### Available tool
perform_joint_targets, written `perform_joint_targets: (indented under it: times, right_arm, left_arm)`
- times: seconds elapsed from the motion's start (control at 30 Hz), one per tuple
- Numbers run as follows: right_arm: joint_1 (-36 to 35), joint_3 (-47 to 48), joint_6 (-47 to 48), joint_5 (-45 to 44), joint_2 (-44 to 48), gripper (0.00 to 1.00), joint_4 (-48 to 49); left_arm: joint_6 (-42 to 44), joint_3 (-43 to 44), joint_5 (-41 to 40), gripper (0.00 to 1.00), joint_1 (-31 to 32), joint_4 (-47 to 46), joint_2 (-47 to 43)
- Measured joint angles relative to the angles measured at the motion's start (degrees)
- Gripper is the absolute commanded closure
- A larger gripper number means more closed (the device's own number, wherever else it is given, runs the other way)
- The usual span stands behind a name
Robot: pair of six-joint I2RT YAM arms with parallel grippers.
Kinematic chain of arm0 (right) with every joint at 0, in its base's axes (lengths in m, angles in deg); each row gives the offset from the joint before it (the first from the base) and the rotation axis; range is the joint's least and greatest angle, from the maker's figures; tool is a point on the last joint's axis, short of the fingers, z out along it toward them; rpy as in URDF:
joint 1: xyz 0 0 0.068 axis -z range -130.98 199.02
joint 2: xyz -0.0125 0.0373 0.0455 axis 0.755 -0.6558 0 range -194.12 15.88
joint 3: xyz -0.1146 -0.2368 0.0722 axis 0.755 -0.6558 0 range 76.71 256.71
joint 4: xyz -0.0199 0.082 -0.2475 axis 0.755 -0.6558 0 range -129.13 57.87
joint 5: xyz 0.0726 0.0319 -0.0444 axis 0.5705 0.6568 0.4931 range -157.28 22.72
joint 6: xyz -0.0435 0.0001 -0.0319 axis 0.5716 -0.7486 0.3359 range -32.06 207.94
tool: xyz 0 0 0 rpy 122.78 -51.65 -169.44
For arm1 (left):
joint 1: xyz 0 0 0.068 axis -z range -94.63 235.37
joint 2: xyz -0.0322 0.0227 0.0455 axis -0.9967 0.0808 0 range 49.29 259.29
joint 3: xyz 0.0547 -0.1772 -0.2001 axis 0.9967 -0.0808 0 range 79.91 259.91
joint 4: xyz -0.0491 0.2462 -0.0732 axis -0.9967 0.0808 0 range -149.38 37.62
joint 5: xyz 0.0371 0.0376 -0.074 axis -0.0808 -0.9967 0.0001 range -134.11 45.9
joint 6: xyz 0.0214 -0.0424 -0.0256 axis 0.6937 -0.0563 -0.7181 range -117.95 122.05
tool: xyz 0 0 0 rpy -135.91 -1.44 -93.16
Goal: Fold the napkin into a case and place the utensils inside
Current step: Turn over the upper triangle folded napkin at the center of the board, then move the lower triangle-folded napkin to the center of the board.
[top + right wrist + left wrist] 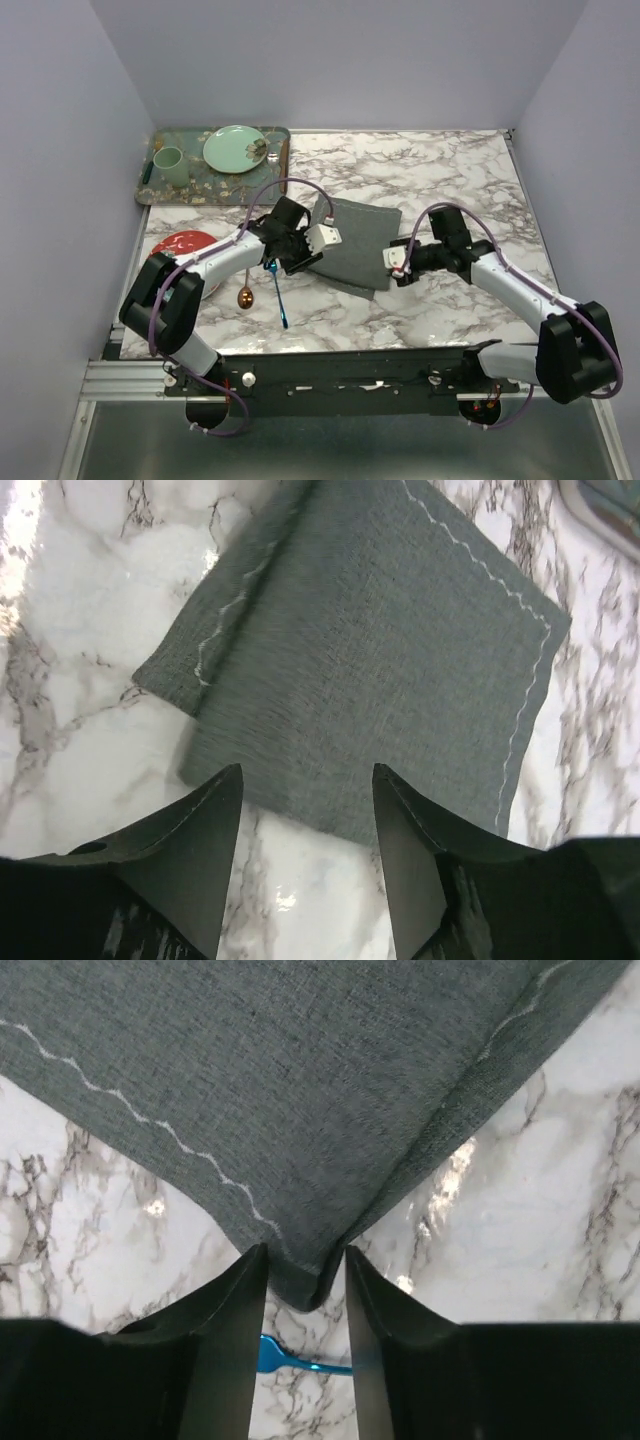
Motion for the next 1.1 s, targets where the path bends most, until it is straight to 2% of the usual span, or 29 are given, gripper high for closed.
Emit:
perform_joint_targets:
  times: [0.1,0.2,0.33,0.47,0.53,0.63,0.7,0.83,1.1]
  right_arm:
    - [0.39,1.05,-7.21,-1.44,2.34,0.23,-2.45]
    - [3.65,5.05,-18.18,-1.68,5.4,0.24,-4.92]
    - [11.65,10.82,-31.58,-0.46,5.88,0.33,-5.75]
    - [19.93,16.13,-47.08,0.13,-0.66,0.43,-5.6]
    - [22.73,17.29,-54.69,0.04,-5.9,0.5,-5.62]
    - [23.91,17.31,-63.52,-0.48,-10.73,0.57,-5.92]
    - [23.89,17.31,-68.52,-1.11,-12.61,0.63,-5.77]
    - [23.85,18.36,-76.02,-2.78,-17.92,0.69,-5.07]
    - [23.87,19.61,-85.88,-4.09,-27.17,0.69,-2.08]
  left_arm:
    - [-0.2,0.31,2.58,0.4,-2.14,3.82,-2.27]
    - [-0.31,2.19,4.94,0.41,-3.91,6.86,-6.19]
    - [-1.4,7.76,7.96,0.43,-3.48,6.29,-8.55]
    - [-1.86,9.88,9.27,0.47,-0.68,2.32,-8.17]
    - [-0.72,9.92,9.64,0.53,2.54,-0.24,-6.99]
    - [1.92,9.7,9.6,0.59,7.17,-3.98,-3.93]
    - [3.93,9.7,9.6,0.62,9.51,-5.9,-1.6]
    - [9.44,9.7,9.9,0.63,12.74,-8.28,4.76]
    - [19.54,10.51,11.19,0.65,15.74,-8.2,11.47]
